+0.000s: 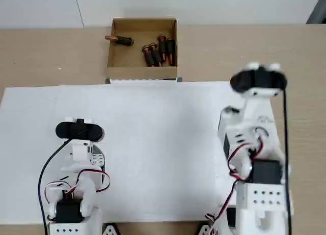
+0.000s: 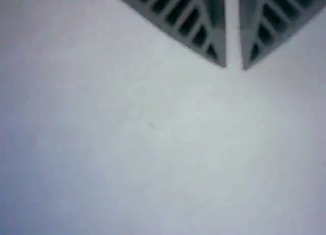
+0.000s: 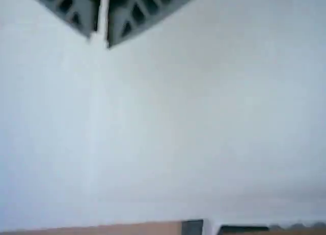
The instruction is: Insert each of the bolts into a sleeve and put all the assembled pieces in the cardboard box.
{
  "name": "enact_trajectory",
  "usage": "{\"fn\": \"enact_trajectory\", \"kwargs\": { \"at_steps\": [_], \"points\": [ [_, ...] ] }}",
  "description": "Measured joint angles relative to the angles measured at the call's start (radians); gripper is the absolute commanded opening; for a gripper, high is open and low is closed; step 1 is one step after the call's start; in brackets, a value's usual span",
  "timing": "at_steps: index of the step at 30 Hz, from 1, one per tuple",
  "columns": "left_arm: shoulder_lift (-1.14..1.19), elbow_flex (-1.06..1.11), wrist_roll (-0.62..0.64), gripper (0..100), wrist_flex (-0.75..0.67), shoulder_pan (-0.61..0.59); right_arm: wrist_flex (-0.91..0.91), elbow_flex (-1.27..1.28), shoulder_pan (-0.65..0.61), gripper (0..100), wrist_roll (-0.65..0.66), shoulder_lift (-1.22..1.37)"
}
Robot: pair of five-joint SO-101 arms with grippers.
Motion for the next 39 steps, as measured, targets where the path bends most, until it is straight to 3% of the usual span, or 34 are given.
{"fn": "enact_trajectory", "kwargs": {
  "at_steps": [11, 20, 27, 39],
  "points": [
    [0.000, 0.000, 0.000, 1, 0.000, 0.000, -0.308, 0.482, -0.003, 0.2, 0.066, -0.207],
    [0.000, 0.000, 0.000, 1, 0.000, 0.000, -0.437, 0.730, -0.005, 0.2, 0.143, -0.330],
    [0.000, 0.000, 0.000, 1, 0.000, 0.000, -0.446, 0.789, -0.006, 0.2, 0.166, -0.468],
    [0.000, 0.000, 0.000, 1, 0.000, 0.000, -0.302, 0.789, -0.054, 0.3, 0.166, -0.589]
  ]
}}
